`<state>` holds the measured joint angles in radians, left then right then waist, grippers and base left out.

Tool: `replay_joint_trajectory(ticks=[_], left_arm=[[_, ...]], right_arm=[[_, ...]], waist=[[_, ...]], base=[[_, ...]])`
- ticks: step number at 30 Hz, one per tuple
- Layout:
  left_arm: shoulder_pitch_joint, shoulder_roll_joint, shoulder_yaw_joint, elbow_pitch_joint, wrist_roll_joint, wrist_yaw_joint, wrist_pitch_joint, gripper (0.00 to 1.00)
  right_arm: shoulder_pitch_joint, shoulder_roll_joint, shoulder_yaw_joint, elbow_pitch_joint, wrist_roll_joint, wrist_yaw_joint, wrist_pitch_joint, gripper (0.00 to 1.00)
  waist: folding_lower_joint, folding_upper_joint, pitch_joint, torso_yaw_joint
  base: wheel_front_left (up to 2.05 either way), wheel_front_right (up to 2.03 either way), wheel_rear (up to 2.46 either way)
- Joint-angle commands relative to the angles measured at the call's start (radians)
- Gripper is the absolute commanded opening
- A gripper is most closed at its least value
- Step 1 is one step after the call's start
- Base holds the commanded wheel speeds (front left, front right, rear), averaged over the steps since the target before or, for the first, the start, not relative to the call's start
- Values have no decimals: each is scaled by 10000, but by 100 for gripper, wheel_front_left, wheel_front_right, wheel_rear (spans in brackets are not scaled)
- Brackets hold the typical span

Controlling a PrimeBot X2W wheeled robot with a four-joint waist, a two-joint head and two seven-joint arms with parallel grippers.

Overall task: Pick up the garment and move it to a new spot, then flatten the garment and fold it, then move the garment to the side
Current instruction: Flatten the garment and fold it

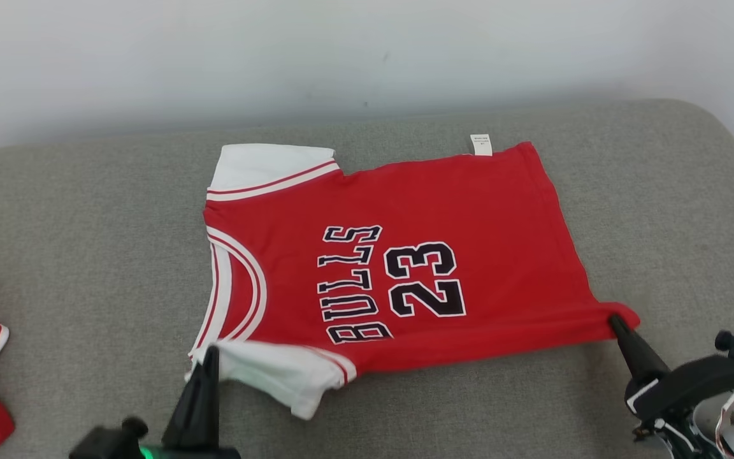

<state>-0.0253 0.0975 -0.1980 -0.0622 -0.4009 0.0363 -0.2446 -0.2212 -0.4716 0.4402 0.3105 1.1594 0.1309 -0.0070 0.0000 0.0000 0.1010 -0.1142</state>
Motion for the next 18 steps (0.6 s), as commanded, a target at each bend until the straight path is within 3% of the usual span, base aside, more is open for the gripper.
replay_joint_trajectory(ticks=[1, 10, 18], left_arm=[[-477, 160, 83, 144, 13, -98, 108, 0], [-3052, 600, 122, 1669, -52, -610, 636, 0], [-4441, 753, 60, 3311, -35, -914, 570, 0]], right_arm=[[-263, 131, -107, -10, -120, -1, 159, 0], [-1827, 945, -538, 964, -520, 1, 1084, 0], [-2984, 1409, -635, 1972, -930, 1, 1261, 0]], waist=[[0, 0, 107, -82], [0, 0, 725, -339], [0, 0, 1016, -370]], base=[[0, 0, 0], [0, 0, 0], [0, 0, 0]])
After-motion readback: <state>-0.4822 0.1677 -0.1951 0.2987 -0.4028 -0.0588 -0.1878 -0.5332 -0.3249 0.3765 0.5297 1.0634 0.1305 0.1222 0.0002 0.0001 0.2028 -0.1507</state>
